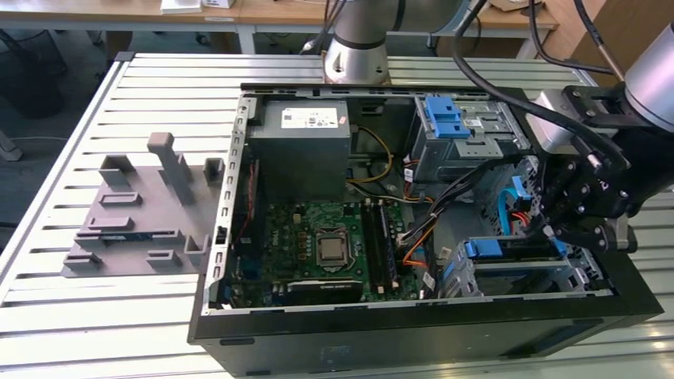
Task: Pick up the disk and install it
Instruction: 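Insert the second disk wire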
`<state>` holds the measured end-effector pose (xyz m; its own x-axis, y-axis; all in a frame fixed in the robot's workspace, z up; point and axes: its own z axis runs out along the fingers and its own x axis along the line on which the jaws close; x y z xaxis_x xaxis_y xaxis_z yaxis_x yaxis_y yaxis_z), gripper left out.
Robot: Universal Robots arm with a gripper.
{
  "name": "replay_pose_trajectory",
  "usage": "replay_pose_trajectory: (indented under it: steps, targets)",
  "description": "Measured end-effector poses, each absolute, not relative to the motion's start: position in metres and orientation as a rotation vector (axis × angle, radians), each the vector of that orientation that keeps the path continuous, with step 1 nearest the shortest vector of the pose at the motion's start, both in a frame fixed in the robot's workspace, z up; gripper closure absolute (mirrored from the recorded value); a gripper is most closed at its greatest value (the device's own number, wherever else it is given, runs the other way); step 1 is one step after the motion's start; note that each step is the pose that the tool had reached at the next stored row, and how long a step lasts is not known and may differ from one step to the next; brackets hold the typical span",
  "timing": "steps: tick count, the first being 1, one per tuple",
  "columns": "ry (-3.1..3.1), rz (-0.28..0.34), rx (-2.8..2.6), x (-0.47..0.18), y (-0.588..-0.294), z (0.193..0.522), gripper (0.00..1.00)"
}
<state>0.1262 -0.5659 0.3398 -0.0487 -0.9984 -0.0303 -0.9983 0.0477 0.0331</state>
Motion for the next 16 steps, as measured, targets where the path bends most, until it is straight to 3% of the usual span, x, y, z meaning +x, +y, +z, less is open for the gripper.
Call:
replay_pose_trajectory:
  steps: [16]
  targets:
    - [-2.284,-0.050,2.176,0.117,-0.566,0.352,0.89]
